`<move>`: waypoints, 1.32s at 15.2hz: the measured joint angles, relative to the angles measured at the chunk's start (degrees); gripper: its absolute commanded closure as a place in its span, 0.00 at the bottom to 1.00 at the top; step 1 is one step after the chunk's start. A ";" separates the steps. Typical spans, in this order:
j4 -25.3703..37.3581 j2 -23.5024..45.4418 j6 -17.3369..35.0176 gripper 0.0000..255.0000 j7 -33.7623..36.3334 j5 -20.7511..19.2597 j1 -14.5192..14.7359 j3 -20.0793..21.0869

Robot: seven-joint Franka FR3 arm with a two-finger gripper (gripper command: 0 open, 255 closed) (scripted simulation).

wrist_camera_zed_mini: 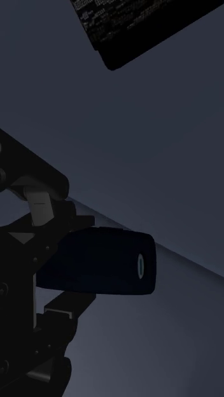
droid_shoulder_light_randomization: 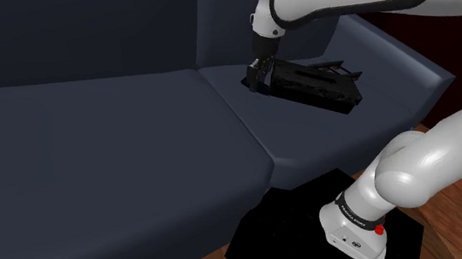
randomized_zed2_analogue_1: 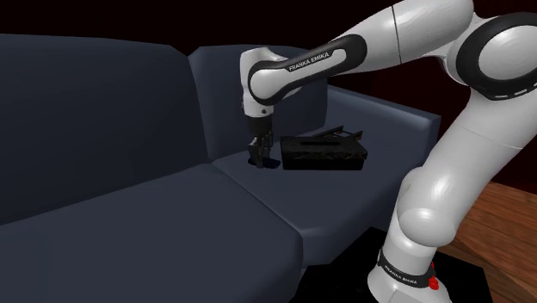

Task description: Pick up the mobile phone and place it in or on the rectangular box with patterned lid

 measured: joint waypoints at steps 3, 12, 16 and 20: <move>2.08 -0.28 -2.37 1.00 -0.12 0.01 -0.02 -0.06; 0.99 -2.88 -3.51 1.00 -9.78 -2.37 -4.16 -6.59; 1.39 -2.09 -2.81 1.00 -15.36 -3.83 -6.52 -10.42; 2.81 -0.87 -2.61 1.00 -20.71 -5.03 -8.73 -14.01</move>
